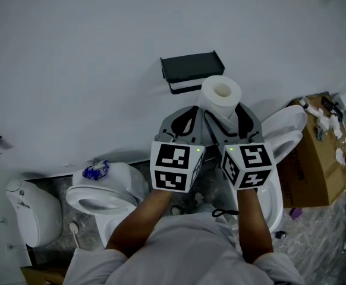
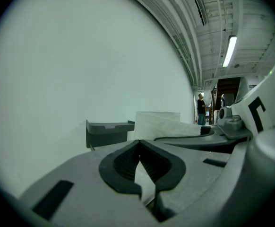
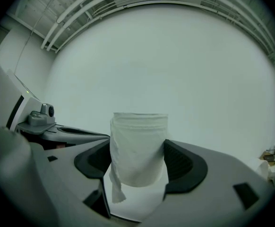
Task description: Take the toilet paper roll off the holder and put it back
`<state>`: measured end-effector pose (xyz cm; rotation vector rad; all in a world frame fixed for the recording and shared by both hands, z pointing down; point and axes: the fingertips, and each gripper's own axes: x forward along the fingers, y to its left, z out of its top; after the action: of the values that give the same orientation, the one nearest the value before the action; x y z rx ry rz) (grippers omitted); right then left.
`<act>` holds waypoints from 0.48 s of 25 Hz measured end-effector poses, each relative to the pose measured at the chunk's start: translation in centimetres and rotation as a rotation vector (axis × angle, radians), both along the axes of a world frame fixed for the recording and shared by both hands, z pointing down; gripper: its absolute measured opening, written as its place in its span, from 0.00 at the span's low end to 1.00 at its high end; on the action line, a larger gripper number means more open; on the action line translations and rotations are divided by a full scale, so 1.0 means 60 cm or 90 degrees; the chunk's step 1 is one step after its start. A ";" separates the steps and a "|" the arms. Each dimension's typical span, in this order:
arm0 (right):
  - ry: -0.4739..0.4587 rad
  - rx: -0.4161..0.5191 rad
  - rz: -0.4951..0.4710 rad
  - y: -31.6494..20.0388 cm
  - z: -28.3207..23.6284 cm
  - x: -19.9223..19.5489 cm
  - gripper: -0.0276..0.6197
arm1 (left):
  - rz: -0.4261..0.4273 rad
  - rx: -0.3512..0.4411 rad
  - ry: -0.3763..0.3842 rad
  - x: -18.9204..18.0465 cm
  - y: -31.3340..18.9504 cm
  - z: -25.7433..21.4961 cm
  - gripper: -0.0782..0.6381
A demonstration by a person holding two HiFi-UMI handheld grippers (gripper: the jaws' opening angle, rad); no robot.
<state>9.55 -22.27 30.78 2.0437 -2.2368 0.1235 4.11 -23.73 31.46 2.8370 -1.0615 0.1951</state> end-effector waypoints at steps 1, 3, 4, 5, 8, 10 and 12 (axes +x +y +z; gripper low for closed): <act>0.000 0.000 0.000 -0.001 0.000 0.001 0.56 | 0.000 0.000 0.001 0.000 0.000 0.000 0.12; 0.000 -0.001 0.000 -0.002 0.001 0.002 0.56 | -0.001 0.000 0.004 0.001 -0.002 -0.001 0.12; 0.000 -0.001 0.000 -0.003 0.001 0.002 0.56 | -0.001 0.001 0.004 0.001 -0.003 -0.001 0.12; 0.001 -0.001 -0.001 -0.004 0.001 0.002 0.56 | -0.001 0.001 0.004 0.001 -0.003 0.000 0.12; 0.002 -0.001 -0.002 -0.004 0.001 0.002 0.56 | -0.002 0.003 0.005 0.001 -0.004 0.001 0.12; 0.003 -0.001 -0.003 -0.005 0.001 0.001 0.56 | -0.003 0.001 0.004 0.000 -0.005 0.002 0.12; 0.004 -0.002 -0.003 -0.006 0.001 0.001 0.56 | -0.004 0.001 0.004 0.000 -0.008 0.003 0.12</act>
<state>9.62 -22.65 30.83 2.0339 -2.2370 0.1193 4.09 -24.19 31.62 2.8327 -1.0706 0.1843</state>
